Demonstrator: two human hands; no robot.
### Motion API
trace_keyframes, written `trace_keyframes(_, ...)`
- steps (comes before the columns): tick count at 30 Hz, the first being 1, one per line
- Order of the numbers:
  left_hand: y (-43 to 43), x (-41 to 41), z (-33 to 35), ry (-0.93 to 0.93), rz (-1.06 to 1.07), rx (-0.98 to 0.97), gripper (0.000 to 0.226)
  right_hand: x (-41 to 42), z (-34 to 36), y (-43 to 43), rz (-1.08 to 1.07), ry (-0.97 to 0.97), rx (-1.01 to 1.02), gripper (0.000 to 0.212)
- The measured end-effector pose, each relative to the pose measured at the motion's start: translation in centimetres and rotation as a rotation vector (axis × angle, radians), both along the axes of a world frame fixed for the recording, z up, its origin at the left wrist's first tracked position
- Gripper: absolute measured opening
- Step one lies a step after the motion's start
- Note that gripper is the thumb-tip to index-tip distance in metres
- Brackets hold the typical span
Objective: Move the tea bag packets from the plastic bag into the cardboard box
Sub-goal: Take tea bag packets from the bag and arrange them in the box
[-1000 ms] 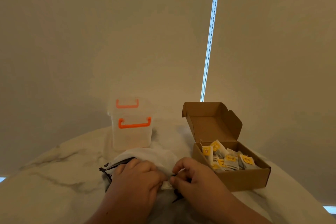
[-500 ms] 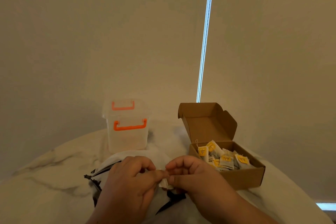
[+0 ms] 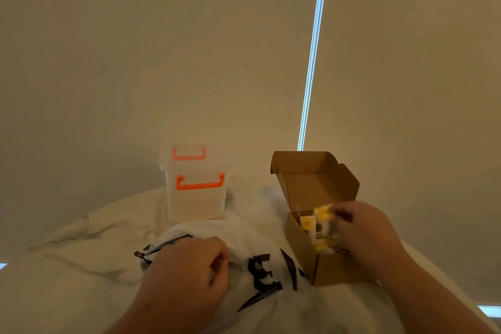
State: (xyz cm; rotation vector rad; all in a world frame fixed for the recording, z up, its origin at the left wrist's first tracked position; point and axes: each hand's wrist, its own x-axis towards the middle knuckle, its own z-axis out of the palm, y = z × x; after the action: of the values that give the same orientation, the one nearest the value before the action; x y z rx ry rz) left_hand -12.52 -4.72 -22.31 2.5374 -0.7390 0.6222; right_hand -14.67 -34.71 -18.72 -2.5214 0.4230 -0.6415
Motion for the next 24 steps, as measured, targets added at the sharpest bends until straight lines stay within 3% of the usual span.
trace_keyframes(2, 0.1, 0.3, -0.2, -0.007, 0.041, 0.061, 0.032, 0.7, -0.8, -0.2, 0.002, 0.215, -0.165, 0.017)
trace_keyframes(6, -0.1, 1.2, -0.5, 0.092, 0.102, 0.153, 0.052, 1.0, -0.7, -0.3, -0.014, 0.284, -0.272, 0.026)
trace_keyframes(9, -0.2, 2.2, -0.2, 0.212, 0.107, 0.285, 0.050, 0.8, -0.8, -0.2, -0.032, 0.252, -0.266, 0.026)
trace_keyframes(11, 0.1, 2.1, -0.2, 0.263, 0.105, 0.230, 0.065, 0.6, -0.5, 0.4, -0.035, 0.156, -0.236, 0.028)
trace_keyframes(14, 0.5, 1.5, 0.0, 0.233, 0.092, 0.151, 0.076, -0.2, 0.6, 3.1, 0.134, 0.064, -0.266, 0.028)
trace_keyframes(18, 0.2, 0.6, 0.4, 0.069, 0.112, 0.167, 0.072, -4.1, 1.5, 9.5, 0.520, -0.143, -0.212, 0.027)
trace_keyframes(21, 0.1, 0.3, 0.2, 0.061, 0.120, 0.143, 0.061, -3.9, 0.6, 12.9, 0.800, 0.024, -0.332, 0.027)
trace_keyframes(24, 0.1, 0.2, 0.2, 0.063, 0.133, 0.135, 0.036, -1.7, -1.7, 13.1, 0.754, 0.259, -0.567, 0.031)
